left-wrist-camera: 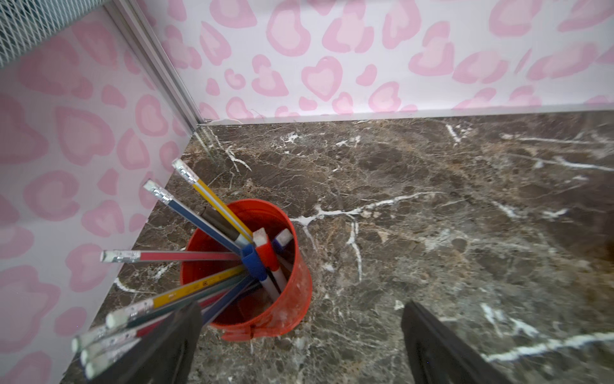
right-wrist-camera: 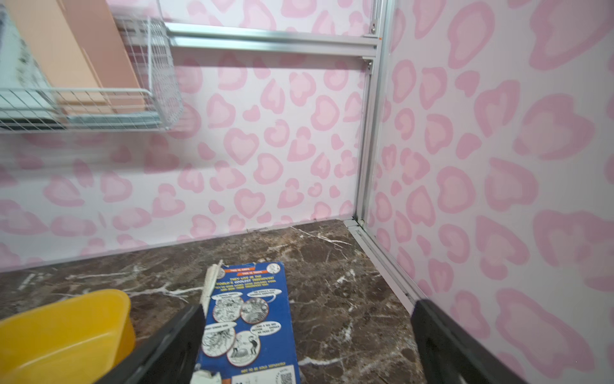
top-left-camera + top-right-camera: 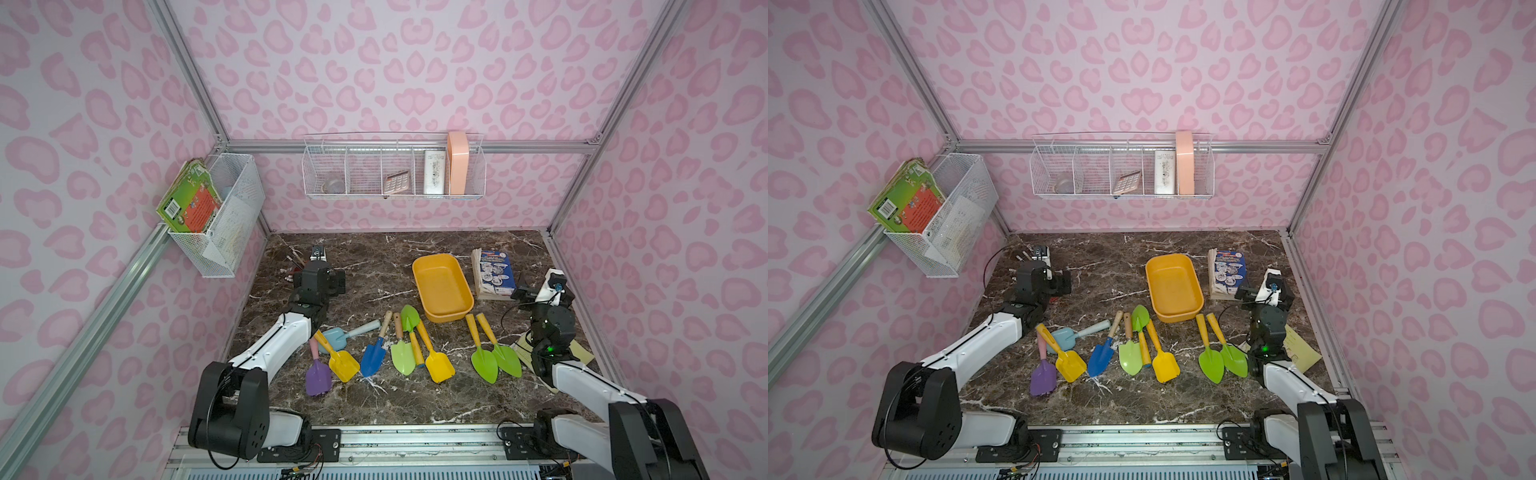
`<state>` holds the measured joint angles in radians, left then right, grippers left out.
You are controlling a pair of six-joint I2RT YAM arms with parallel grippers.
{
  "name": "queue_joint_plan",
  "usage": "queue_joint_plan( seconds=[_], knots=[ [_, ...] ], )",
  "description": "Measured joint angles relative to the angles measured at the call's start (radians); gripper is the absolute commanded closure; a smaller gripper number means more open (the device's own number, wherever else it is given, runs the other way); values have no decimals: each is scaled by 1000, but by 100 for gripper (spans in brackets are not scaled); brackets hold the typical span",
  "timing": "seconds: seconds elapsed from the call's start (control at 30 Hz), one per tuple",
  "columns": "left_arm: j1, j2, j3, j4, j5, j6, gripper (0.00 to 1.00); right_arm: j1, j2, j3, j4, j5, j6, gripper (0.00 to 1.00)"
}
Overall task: Put the shovel into the storage box
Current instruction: Pick up the shovel from the center of the board.
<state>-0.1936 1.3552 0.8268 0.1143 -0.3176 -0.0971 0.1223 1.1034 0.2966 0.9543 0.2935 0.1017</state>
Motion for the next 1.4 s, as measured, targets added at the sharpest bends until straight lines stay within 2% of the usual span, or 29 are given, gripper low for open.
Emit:
queue_joint_plan(
  seconds=[0.2,0.33,0.47,0.63,0.7,0.83,0.97,1.17,1.4],
  knots=[
    [-3,-130,14,-123,143,-121,1,-27,-172,30,-145,-150,167,0],
    [-3,-206,16,-132,274,-218,1,-116,-284,4,-217,-246,407,0],
    [-3,-185,79,-183,410,-335,1,-204,-286,13,-265,-420,579,0],
    [-16,-94,130,-204,622,-457,4,-217,-272,37,-269,-626,688,0],
    [-45,-85,119,-206,661,-484,6,-218,-265,47,-277,-682,714,3],
    [-180,-98,111,-235,654,-487,14,-200,-230,136,-401,-753,684,14],
    [-312,-101,117,-291,574,-477,15,-121,-172,237,-612,-743,567,16],
    [-459,-81,132,-377,446,-483,14,18,-109,270,-860,-630,449,20],
    [-575,-3,182,-418,353,-477,12,116,-59,232,-989,-499,392,24]
  ],
)
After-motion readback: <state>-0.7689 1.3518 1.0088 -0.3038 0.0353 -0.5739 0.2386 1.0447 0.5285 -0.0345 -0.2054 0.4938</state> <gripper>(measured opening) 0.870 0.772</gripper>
